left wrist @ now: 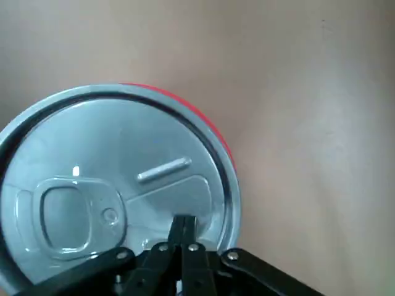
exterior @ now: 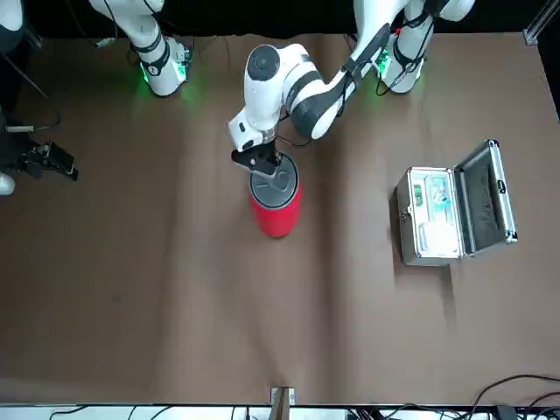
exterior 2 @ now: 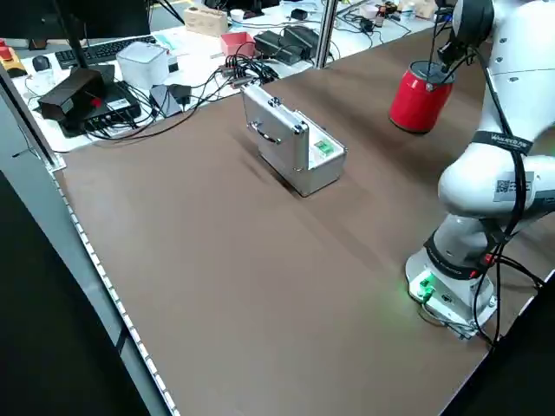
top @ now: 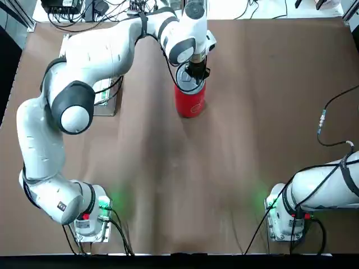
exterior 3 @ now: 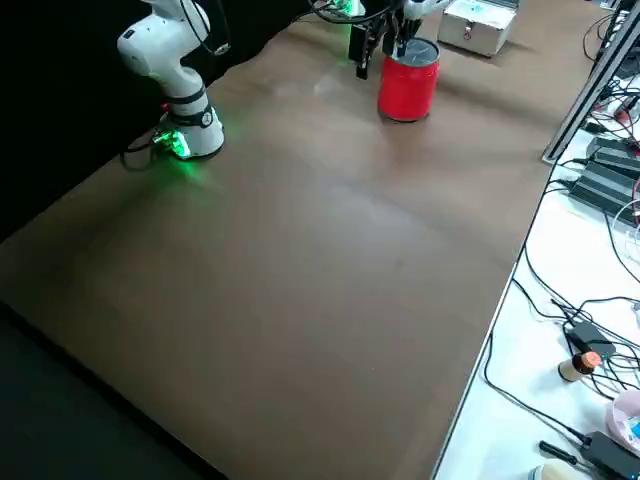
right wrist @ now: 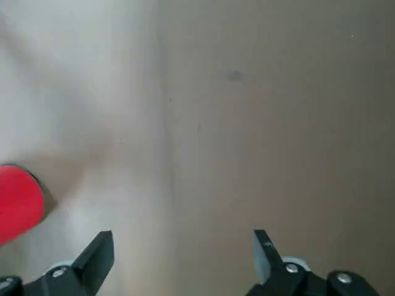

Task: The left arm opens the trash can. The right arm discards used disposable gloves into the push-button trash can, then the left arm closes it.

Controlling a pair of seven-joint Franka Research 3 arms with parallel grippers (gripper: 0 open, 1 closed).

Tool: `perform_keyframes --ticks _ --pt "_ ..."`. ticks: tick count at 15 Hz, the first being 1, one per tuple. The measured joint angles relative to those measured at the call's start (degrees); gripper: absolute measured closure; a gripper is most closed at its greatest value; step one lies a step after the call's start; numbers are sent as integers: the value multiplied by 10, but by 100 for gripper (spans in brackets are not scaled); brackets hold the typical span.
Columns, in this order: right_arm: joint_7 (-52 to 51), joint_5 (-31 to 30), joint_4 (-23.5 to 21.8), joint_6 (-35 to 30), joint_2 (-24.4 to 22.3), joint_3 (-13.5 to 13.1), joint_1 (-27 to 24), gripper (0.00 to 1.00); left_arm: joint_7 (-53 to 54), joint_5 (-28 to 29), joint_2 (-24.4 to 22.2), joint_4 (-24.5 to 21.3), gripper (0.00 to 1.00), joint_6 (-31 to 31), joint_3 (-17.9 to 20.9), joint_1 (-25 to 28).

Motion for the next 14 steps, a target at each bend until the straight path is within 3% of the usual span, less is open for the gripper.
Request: perform_keyframes --ticks 14 --pt "0 0 0 -1 -1 -1 0 1 -8 0 -6 0 99 -14 1 5"
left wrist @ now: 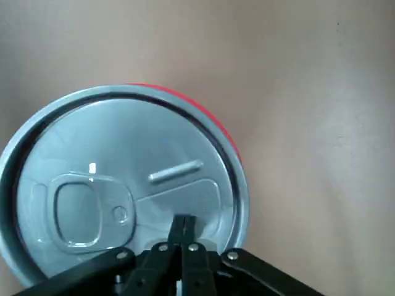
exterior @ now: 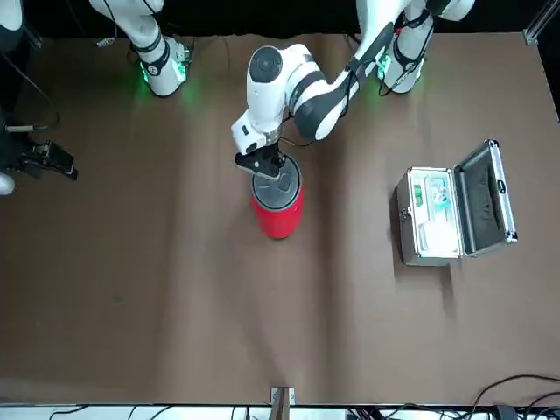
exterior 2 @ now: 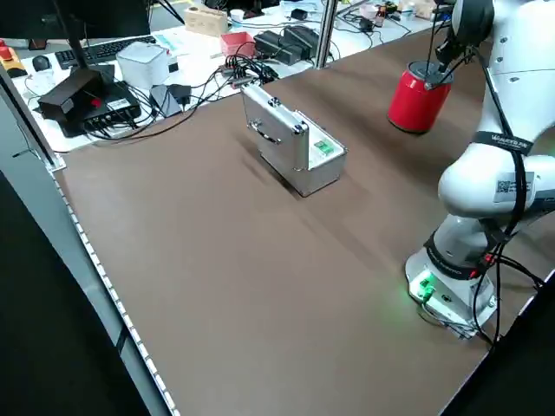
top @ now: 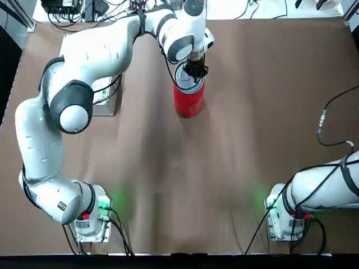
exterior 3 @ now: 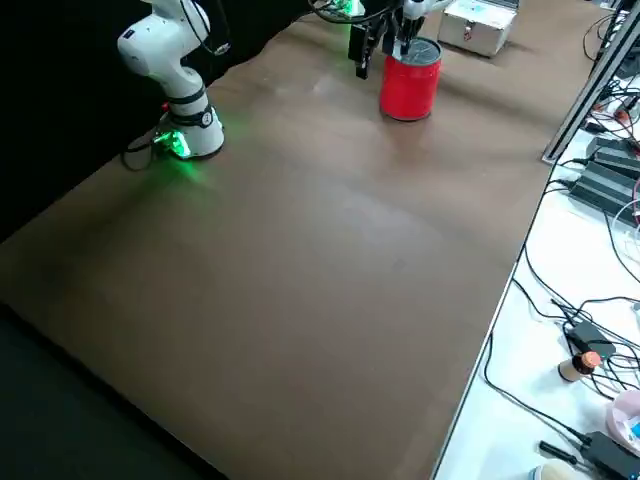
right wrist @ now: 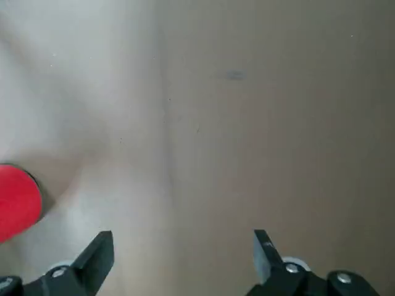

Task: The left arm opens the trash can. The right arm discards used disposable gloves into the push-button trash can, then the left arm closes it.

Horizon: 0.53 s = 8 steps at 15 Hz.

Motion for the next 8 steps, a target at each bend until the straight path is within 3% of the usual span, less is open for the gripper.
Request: perform_keyframes --ticks 8 --pt "1 0 1 0 -1 0 0 0 -1 0 -26 1 99 -36 0 4"
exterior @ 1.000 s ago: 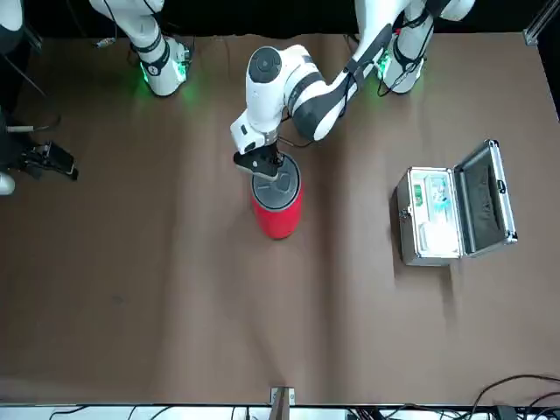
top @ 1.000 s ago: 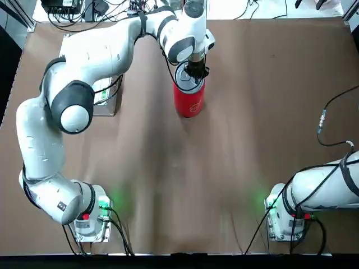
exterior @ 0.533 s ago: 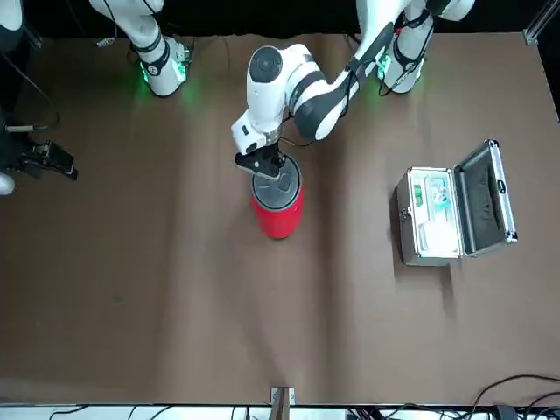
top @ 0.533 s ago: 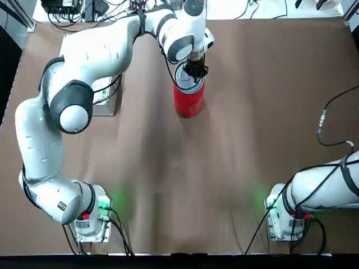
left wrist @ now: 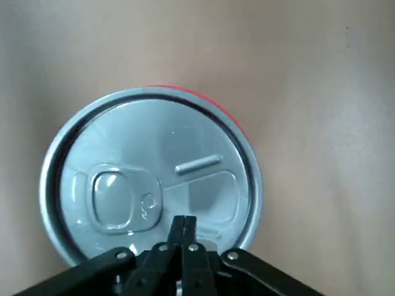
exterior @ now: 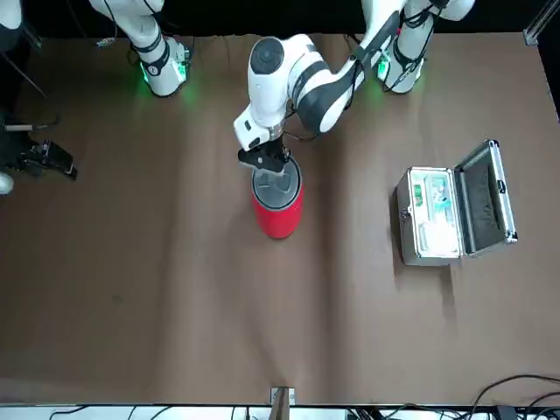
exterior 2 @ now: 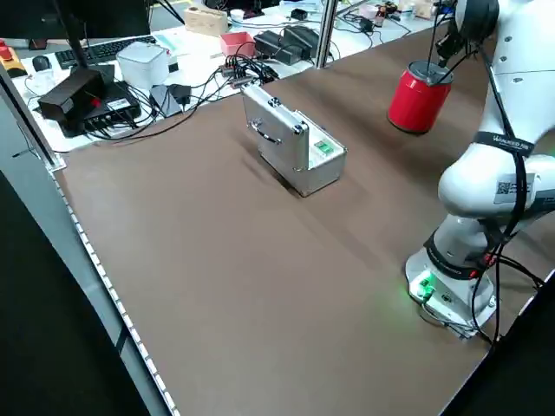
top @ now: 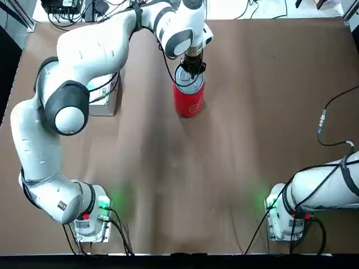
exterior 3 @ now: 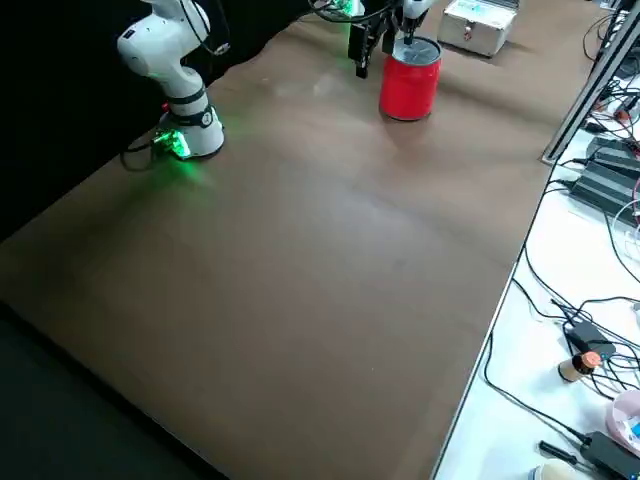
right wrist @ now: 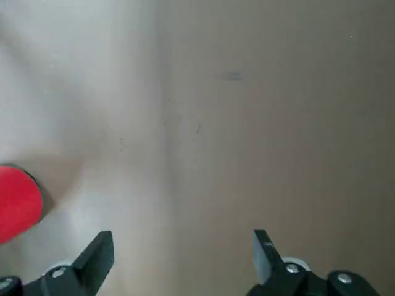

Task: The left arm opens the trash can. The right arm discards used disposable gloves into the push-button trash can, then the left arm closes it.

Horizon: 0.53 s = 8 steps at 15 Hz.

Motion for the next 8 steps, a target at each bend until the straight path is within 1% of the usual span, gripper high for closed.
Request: perform_keyframes --ticks 4,5,8 --pt "1 0 3 3 -1 0 0 0 -2 0 -9 0 99 -14 0 1" --pt "2 0 3 4 -1 0 0 0 -2 0 -11 0 97 -15 0 2" --pt "3 0 4 4 -1 0 0 0 -2 0 -16 1 74 -34 0 7"
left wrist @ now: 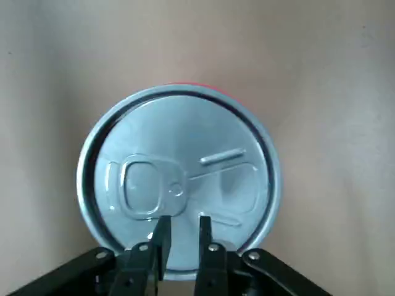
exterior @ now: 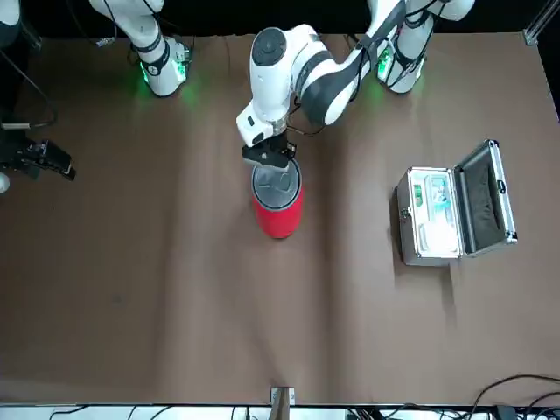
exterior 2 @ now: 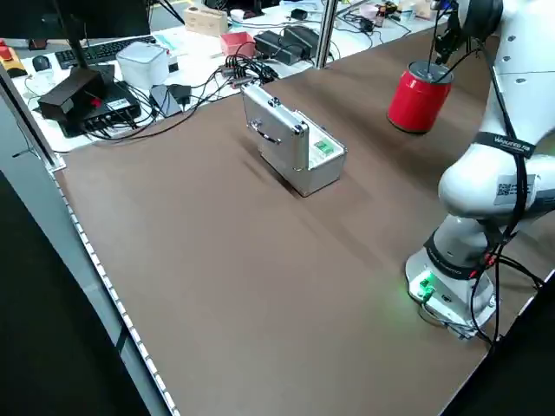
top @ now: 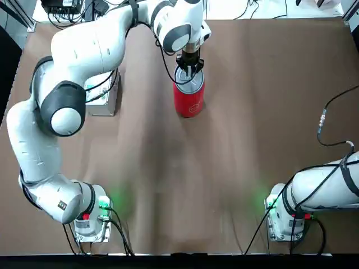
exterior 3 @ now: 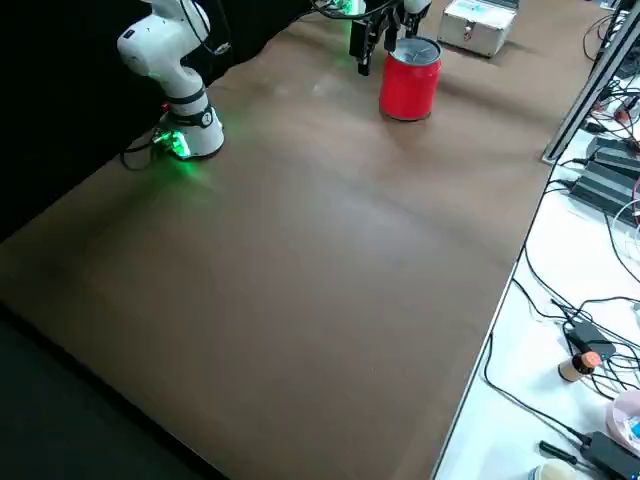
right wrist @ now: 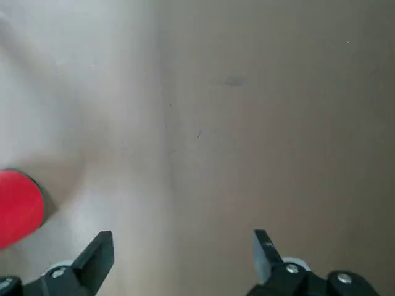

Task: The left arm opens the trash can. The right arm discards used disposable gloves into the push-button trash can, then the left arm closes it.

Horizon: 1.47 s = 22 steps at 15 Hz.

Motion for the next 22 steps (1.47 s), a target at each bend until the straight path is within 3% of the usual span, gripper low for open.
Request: perform_keyframes --ticks 2,7,10,14,22 --pt "1 0 0 2 0 0 0 0 0 -1 -3 0 70 -8 0 1" --pt "1 0 5 5 0 -2 -2 0 -1 -4 -20 1 31 -28 0 22" --pt "1 0 5 4 0 -3 -2 1 2 -9 -30 1 29 -43 -1 41" --pt "-6 0 5 1 0 -3 -2 1 2 -17 -40 1 1 -51 -1 61" --pt "-49 0 4 -25 0 -6 -14 0 41 -26 -71 3 0 -121 -9 138"
